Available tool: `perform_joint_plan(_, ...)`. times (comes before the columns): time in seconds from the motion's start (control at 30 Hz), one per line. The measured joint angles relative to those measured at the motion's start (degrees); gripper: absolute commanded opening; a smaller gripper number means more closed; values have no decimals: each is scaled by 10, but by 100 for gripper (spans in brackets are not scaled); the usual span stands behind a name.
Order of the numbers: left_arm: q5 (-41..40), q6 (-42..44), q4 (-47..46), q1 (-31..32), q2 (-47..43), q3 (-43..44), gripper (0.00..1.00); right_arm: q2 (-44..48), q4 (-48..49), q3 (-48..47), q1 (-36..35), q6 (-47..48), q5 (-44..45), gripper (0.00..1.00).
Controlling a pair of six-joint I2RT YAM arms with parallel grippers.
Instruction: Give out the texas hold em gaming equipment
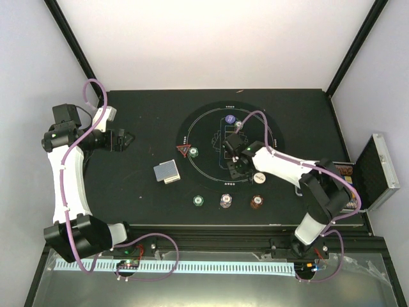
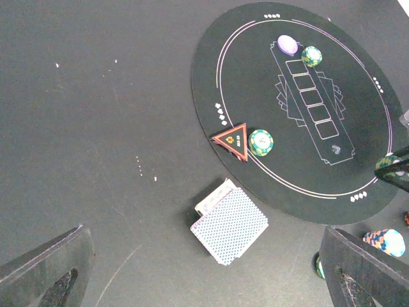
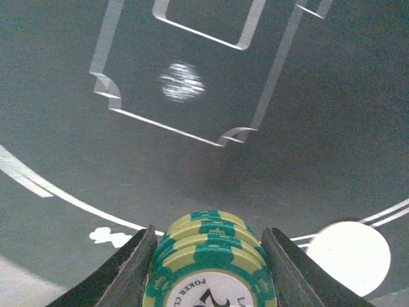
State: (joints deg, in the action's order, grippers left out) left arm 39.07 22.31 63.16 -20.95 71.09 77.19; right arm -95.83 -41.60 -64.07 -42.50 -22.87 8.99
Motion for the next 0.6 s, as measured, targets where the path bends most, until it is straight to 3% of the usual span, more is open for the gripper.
perform_joint_plan(0.27, 0, 0, 0, 0, 0, 0, 99, -12, 14, 37, 81, 24, 10, 38)
perform_joint_plan(0.6, 0, 0, 0, 0, 0, 0, 99, -47, 48, 38, 97, 34, 3, 37)
